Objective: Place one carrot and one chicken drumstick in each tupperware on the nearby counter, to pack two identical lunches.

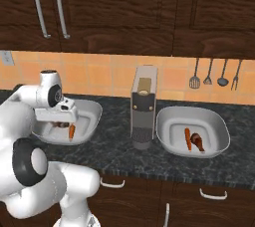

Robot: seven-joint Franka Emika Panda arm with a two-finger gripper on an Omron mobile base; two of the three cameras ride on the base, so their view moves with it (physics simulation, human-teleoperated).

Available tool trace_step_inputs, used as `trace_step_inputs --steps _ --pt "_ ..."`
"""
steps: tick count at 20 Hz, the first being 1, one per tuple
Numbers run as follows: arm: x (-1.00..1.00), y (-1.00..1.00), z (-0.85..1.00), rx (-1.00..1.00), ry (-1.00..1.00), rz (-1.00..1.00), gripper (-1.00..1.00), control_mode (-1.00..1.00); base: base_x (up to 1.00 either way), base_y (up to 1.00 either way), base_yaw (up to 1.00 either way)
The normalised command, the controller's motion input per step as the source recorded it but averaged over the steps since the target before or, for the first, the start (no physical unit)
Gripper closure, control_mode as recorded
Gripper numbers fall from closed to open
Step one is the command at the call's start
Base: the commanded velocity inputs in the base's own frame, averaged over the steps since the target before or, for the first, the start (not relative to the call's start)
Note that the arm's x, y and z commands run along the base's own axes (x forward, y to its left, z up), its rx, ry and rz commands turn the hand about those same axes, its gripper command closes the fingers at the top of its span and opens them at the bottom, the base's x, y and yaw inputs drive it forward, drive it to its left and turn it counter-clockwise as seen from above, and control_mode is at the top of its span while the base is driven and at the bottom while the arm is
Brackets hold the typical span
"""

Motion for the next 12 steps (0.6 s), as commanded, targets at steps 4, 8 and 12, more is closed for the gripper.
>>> trace_step_inputs --steps 4,8,12 --pt "1.0 0.16 -0.08 0.0 -0.08 0.13 1.0 -1.0 0.0 0.0 0.0" --pt "0.69 0.58 -0.78 0.0 0.0 0.12 1.0 -1.0 0.0 0.0 0.0" --pt "0.2 0.49 -0.78 0.0 0.0 0.09 1.0 -1.0 0.0 0.0 0.0"
